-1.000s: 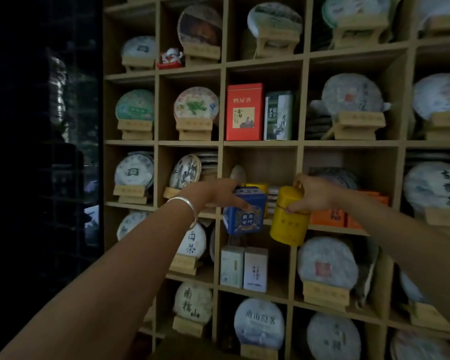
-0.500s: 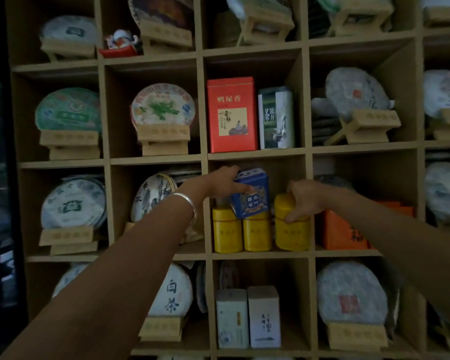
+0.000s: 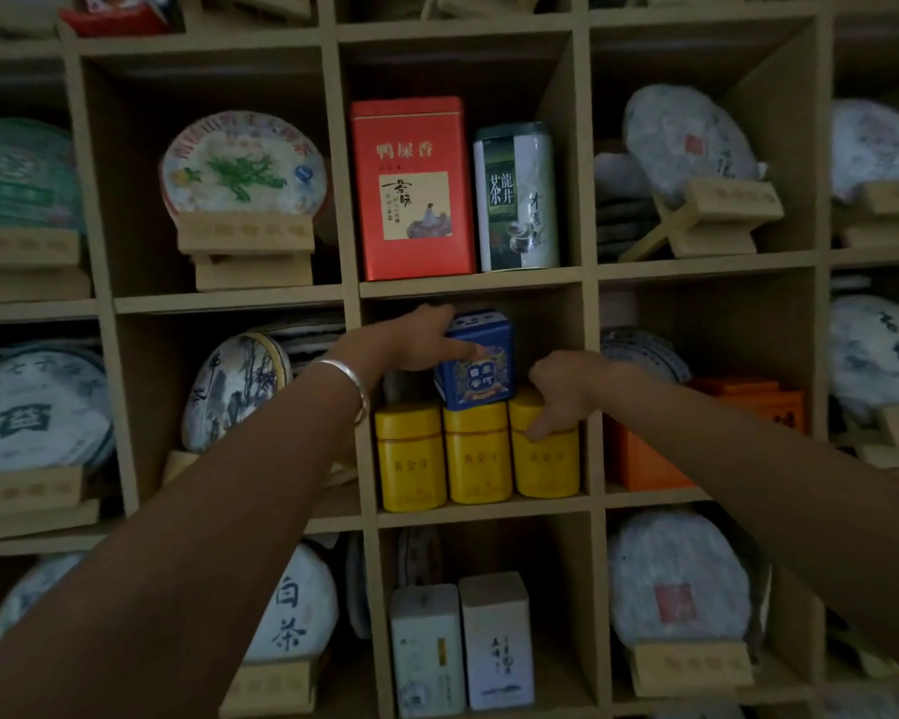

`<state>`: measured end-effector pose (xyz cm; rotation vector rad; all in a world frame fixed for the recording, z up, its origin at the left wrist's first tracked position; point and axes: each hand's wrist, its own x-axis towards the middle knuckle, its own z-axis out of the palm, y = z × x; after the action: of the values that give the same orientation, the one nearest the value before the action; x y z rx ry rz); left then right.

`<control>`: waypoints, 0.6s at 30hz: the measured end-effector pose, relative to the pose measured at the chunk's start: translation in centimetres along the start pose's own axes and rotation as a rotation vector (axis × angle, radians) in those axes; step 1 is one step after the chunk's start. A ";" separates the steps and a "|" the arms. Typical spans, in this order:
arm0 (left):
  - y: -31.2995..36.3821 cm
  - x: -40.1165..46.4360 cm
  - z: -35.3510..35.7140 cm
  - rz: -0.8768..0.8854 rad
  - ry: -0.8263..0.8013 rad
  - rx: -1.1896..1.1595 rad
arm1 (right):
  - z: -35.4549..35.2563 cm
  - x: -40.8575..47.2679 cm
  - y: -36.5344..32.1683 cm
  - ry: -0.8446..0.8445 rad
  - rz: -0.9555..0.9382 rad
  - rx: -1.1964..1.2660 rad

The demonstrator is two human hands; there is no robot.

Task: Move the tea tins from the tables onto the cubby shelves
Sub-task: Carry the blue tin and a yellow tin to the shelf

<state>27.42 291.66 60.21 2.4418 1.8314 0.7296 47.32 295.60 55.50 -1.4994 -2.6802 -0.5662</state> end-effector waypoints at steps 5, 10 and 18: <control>-0.5 0.9 0.5 0.033 0.021 -0.023 | 0.3 1.0 0.1 -0.061 0.005 0.012; -1.2 1.6 1.1 0.020 0.024 -0.141 | 0.3 1.1 0.1 -0.067 -0.036 0.013; -1.0 2.0 1.2 -0.040 0.016 -0.247 | -0.2 1.2 0.5 0.031 -0.075 0.224</control>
<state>27.36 294.15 59.62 2.2443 1.6754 0.9141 47.07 296.72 56.10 -1.3266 -2.6792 -0.2770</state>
